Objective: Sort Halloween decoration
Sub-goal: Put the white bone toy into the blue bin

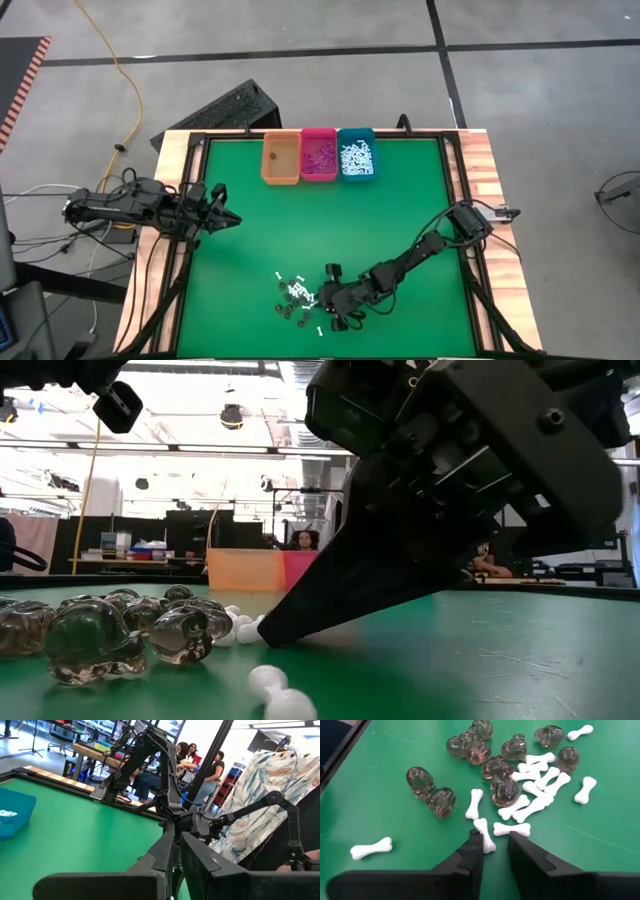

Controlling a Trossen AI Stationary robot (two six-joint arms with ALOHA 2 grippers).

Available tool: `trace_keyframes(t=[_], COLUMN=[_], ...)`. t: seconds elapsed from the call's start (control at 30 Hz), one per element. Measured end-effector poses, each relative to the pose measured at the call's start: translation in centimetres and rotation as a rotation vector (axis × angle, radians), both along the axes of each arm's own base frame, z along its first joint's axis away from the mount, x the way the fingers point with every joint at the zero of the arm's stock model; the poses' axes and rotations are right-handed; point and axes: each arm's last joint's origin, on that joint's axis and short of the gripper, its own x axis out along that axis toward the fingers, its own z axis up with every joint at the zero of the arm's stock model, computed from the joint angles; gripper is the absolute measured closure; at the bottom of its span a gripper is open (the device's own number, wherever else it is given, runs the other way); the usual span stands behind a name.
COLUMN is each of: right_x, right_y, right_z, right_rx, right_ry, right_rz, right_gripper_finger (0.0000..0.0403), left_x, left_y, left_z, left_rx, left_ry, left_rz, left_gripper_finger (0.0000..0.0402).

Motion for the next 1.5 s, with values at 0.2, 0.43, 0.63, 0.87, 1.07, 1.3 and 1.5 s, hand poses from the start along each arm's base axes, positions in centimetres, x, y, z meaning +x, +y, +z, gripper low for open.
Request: trace_keyframes(t=[0.2, 0.43, 0.63, 0.87, 1.07, 1.3, 1.5], right_x=[0.1, 0.0, -0.3, -1.1, -2.0, -2.9, -3.8], right_y=[-0.3, -0.2, -0.1, -1.0, -4.7, -13.2, -22.3], right_z=[-0.1, -0.1, 1.0, 4.6, 7.6, 10.9, 13.6], right_rx=[0.000, 0.057, 0.071, 0.011, -0.140, -0.303, -0.418], right_ry=[0.009, 0.018, 0.002, -0.024, 0.021, 0.117, 0.163], right_rz=[-0.017, -0.059, -0.066, -0.116, -0.274, -0.550, -0.720], right_gripper_finger=[0.0350, 0.0386, 0.0385, 0.0382, 0.0382, 0.0382, 0.0381], left_x=[0.0, 0.0, 0.0, 0.0, 0.0, 0.0, 0.0], left_y=[0.0, 0.0, 0.0, 0.0, 0.0, 0.1, 0.1], left_z=[0.0, 0.0, 0.0, 0.0, 0.0, 0.0, 0.0], left_rx=[-0.001, 0.000, -0.002, -0.001, -0.001, -0.005, -0.005], left_ry=[0.001, 0.001, 0.001, 0.001, 0.001, 0.001, 0.001], left_rz=[0.000, 0.000, 0.000, -0.001, 0.004, 0.031, 0.034], left_gripper_finger=[0.0376, 0.0376, 0.0376, 0.0376, 0.0376, 0.0376, 0.0376])
